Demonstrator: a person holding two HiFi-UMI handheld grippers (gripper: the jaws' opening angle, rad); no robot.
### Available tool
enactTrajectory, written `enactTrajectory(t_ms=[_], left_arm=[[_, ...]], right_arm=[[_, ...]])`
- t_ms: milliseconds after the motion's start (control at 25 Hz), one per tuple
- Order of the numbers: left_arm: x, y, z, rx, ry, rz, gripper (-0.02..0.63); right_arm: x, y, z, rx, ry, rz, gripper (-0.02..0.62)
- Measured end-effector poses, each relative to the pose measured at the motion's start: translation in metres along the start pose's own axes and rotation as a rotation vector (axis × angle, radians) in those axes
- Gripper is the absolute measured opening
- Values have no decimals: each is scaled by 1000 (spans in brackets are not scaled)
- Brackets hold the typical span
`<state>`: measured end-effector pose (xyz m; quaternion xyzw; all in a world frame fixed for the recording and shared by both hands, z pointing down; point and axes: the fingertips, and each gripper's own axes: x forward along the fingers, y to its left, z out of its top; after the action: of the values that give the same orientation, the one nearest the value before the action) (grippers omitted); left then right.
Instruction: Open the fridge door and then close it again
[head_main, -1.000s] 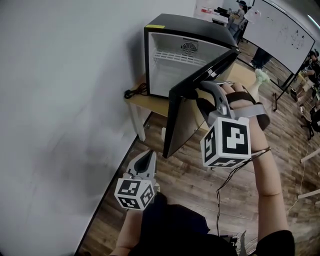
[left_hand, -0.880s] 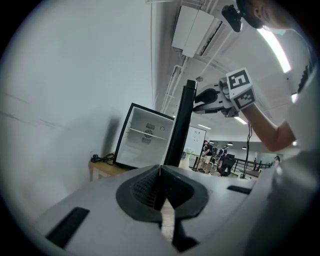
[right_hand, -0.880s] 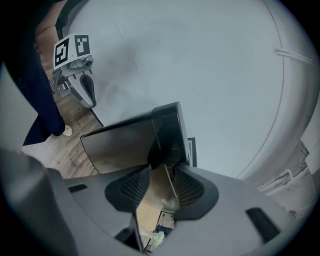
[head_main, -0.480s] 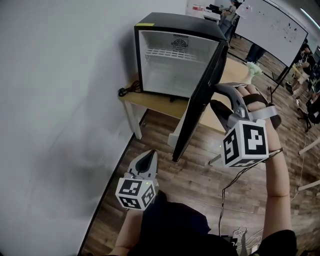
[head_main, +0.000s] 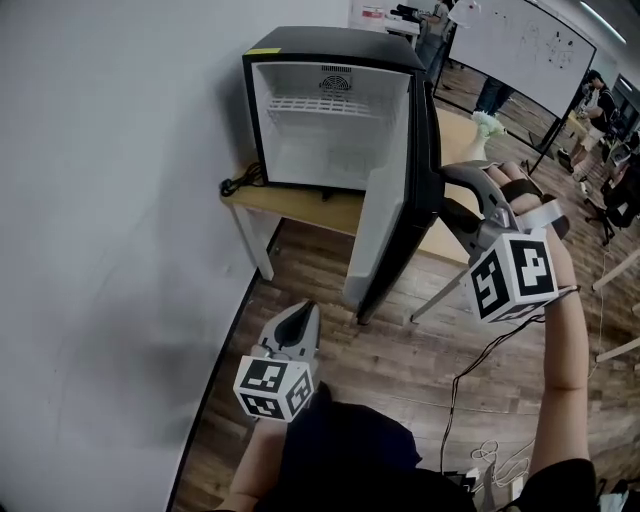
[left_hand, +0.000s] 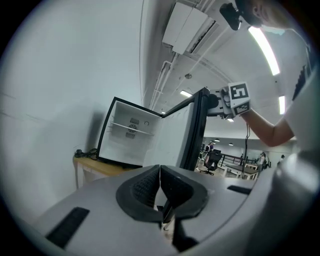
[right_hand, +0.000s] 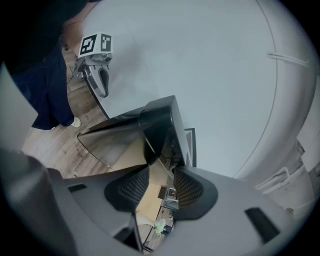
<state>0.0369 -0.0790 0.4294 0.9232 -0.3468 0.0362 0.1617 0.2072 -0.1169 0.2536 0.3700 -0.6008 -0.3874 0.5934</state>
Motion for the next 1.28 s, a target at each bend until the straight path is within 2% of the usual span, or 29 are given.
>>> enactTrajectory(t_ms=[320, 800, 1280], left_arm=[[9, -16, 0, 10, 1, -45, 5], [12, -28, -4, 15, 2, -68, 6], [12, -28, -1, 18, -6, -65, 6]], right_arm=[[-11, 6, -26, 0, -9, 10, 132], [-31, 15, -73, 16, -27, 11, 132], [-29, 14, -69, 17, -28, -1, 132]])
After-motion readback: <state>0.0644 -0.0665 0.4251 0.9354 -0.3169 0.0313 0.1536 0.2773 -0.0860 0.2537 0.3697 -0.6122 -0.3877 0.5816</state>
